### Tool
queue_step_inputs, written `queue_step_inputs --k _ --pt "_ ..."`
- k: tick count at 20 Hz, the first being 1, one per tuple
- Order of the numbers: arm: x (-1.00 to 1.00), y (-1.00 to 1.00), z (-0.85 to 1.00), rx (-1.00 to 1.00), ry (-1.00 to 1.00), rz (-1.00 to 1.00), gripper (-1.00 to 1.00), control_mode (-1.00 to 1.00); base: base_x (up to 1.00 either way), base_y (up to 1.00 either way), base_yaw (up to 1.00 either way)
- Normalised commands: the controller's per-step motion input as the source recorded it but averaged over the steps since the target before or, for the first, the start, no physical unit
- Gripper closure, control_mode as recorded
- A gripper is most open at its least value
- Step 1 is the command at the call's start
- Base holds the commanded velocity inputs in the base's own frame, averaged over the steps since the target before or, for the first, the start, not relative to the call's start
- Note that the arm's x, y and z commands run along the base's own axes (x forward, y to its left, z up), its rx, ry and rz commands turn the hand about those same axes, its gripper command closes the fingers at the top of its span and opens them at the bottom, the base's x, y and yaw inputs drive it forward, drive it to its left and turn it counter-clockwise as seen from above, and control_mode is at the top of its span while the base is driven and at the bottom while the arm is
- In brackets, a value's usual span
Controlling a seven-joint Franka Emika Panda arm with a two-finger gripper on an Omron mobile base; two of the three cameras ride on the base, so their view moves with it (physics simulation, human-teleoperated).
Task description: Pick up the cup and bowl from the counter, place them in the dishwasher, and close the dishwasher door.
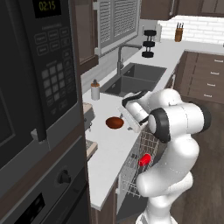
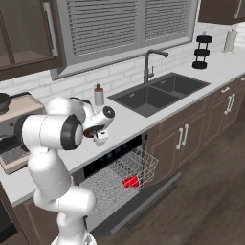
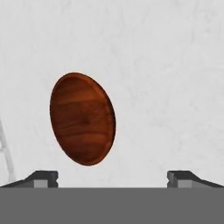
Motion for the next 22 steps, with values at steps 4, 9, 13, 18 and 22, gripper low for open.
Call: queue_step_inputs --k 4,9,13,18,22 --pt "0.44 0.01 -0.32 -0.03 0.15 0.00 -1.00 -1.00 0.00 0.00 0.00" --pt "0.33 0.10 -0.38 -0.02 0.13 0.00 -1.00 -1.00 0.00 0.00 0.00" --pt "0.33 0.20 -0.31 -0.01 0.06 0.00 -1.00 -1.00 0.00 0.00 0.00" --pt "0.08 0.23 -0.33 -0.01 0.02 0.00 1.00 -1.00 0.00 0.00 0.00" --pt "0.00 0.11 -0.27 -0.01 0.00 0.00 1.00 -1.00 0.00 0.00 0.00"
